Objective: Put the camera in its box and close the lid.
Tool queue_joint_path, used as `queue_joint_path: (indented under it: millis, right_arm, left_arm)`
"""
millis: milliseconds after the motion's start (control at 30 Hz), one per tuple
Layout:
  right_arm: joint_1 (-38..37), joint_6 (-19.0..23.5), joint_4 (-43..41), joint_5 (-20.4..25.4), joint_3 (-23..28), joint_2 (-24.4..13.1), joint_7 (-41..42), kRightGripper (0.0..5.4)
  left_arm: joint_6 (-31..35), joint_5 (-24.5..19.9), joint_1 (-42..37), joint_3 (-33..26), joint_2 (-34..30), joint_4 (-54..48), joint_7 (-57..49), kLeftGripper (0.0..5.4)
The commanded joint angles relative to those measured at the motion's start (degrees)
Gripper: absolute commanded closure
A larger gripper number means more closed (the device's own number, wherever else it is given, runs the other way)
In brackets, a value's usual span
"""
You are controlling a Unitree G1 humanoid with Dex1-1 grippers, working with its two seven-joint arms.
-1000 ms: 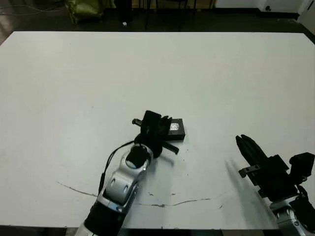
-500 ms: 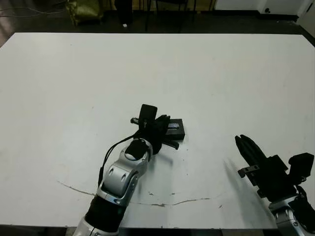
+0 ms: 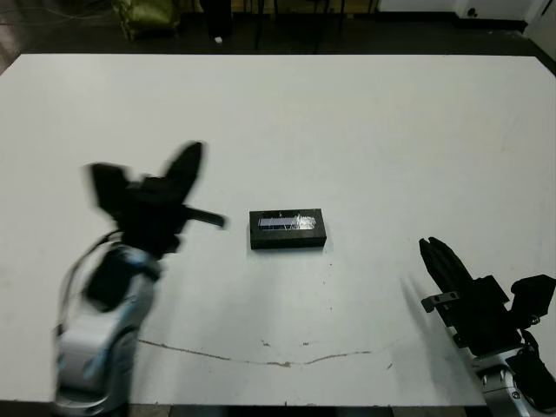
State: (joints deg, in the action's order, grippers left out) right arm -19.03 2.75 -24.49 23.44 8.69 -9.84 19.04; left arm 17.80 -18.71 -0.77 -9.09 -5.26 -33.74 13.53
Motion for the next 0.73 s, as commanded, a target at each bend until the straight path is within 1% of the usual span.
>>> queue_joint_path:
  millis: [33,67,167,233,267,333,400,500,600,733]
  right_arm:
    - [0.2,-1.8,2.6,1.1,1.1,1.0,0.4,5.40]
    - [0.4,-1.4,2.5,1.1,1.2,1.0,-0.1,5.40]
    - [1.0,-0.9,1.4,0.4,1.4,1.6,-2.0,5.40]
    - [1.2,-0.3,0.4,-0.3,1.2,2.1,-3.6,5.40]
    - [1.2,0.1,-0.5,-1.4,0.8,2.3,-4.9,5.40]
    - [1.3,0.2,-1.3,-3.0,0.2,2.7,-6.6,5.40]
    - [1.6,0.2,-1.1,-2.6,-0.2,3.1,-6.8,5.40]
    - [1.8,0.9,-1.6,-2.9,-0.6,3.2,-7.5,5.40]
    - [1.6,3.6,-3.5,-3.4,-0.9,2.8,-9.0,5.40]
    - [1.3,3.6,-3.4,-3.0,-1.0,3.0,-8.7,5.40]
  left_arm:
    - [-2.8,-3.5,4.3,-5.2,-1.6,0.6,1.5,5.38]
    - [-4.3,-4.0,5.3,-6.4,-1.9,1.4,2.0,5.38]
    - [-14.1,0.0,8.2,-7.9,-1.8,6.4,2.6,5.38]
    - [-18.9,2.0,9.6,-7.5,-1.1,9.4,2.3,5.38]
    - [-20.5,2.8,10.4,-7.0,-0.6,10.5,1.8,5.38]
    - [-22.5,5.1,12.0,-5.6,0.5,11.9,0.3,5.38]
    - [-24.0,6.9,13.3,-4.1,1.5,12.8,-0.8,5.38]
    - [-26.2,8.4,14.3,-2.3,2.6,14.4,-2.0,5.38]
    - [-26.4,8.7,14.5,-1.3,3.2,15.0,-2.9,5.38]
    - [-26.5,8.9,14.9,-0.5,3.3,15.3,-3.8,5.38]
